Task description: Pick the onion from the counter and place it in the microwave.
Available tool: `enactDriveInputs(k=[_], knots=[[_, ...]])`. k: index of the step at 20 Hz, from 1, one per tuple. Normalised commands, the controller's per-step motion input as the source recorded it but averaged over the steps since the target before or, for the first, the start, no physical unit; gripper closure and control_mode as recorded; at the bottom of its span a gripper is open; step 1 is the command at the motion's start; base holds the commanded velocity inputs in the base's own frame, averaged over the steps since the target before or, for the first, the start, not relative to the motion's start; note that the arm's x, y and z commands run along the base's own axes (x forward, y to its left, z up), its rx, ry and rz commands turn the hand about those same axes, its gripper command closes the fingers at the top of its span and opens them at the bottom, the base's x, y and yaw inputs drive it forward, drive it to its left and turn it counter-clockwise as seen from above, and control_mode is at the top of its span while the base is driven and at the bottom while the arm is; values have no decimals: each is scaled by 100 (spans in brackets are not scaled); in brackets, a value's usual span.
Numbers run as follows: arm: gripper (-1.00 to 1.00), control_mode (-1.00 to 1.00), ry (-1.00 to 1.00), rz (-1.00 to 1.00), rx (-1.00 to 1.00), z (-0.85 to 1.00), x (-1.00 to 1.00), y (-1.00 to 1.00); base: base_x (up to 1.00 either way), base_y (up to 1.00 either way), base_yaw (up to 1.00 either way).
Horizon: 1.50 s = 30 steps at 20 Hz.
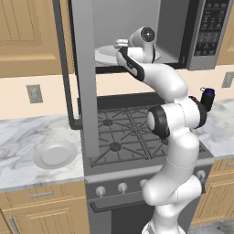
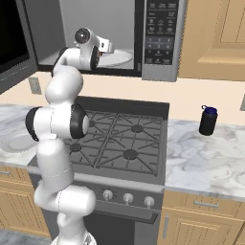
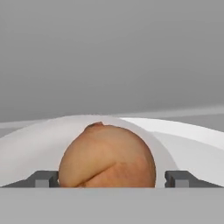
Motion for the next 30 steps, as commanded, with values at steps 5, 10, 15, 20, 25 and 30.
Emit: enactDriveInputs(k=[5,10,15,20,25,30], knots=[[-100,-100,-1,0,0,0,-9,0,0,0,0],[-100,-100,-7,0,0,2,-40,-6,0,0,0],[-100,-100,-12,0,0,6,-100,-37,0,0,0],[-100,-100,-11,0,1,1,-100,-1,0,0,0],[-100,-100,-12,0,7,1,-100,7,0,0,0],[-100,-100,-4,0,5,18,-100,0,0,0,0]])
